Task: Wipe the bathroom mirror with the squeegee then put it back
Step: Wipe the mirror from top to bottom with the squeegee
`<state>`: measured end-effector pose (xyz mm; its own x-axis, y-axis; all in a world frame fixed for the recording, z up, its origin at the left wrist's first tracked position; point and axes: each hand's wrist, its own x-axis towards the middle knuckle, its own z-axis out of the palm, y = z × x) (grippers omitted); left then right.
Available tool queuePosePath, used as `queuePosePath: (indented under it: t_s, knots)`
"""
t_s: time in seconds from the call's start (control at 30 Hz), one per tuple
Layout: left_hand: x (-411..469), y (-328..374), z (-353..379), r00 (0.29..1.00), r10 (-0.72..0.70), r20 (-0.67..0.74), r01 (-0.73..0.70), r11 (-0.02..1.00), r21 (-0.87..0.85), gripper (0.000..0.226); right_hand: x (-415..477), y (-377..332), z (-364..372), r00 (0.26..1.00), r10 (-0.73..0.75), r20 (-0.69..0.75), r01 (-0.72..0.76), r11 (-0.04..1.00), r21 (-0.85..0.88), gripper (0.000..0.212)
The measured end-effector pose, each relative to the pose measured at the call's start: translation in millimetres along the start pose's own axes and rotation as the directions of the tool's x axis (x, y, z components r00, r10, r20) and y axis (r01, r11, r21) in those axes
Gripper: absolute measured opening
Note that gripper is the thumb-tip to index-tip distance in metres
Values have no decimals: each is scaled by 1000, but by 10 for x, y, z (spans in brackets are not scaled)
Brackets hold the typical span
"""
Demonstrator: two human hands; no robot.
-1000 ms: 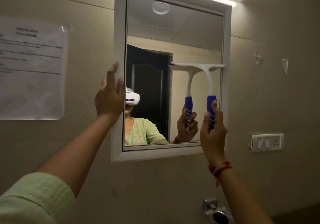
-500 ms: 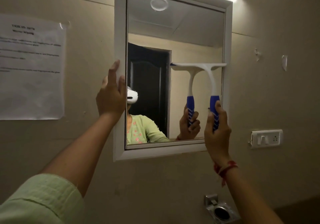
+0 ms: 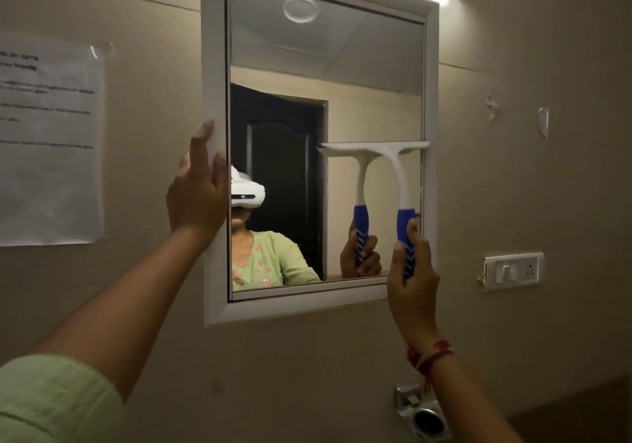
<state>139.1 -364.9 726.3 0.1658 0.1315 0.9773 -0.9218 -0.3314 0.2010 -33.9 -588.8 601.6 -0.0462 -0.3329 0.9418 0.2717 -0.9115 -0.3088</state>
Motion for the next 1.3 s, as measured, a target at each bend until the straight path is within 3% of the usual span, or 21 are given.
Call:
queuePosePath:
  t_s: [0.27,0.5,0.73,0.97,1.17,1.3]
  knots:
    - [-9,14,6,1000,2,5,-2,1000,-4,42,384,-264,32,998,28,-61,-30,999,-40,40]
    - [-7,22,-20,1000,-4,29,5,999,-36,42,-97,-161,-136,998,61,18,-60,997,-40,46]
    - [-11,29,-37,999,-15,36,17,999,-45,42,278,-323,-38,998,48,-31,-49,998,-50,43]
    - [-21,17,-15,999,-28,24,29,998,-52,41,-153,-182,-153,997,78,30,-76,996,-56,49]
    - [-28,11,-6,999,-40,23,41,998,-46,41,267,-266,-152,1000,12,27,-9,996,-92,47]
    - [-30,24,-11,999,-47,20,47,999,-24,42,192,-247,-122,999,44,19,-43,996,-83,43]
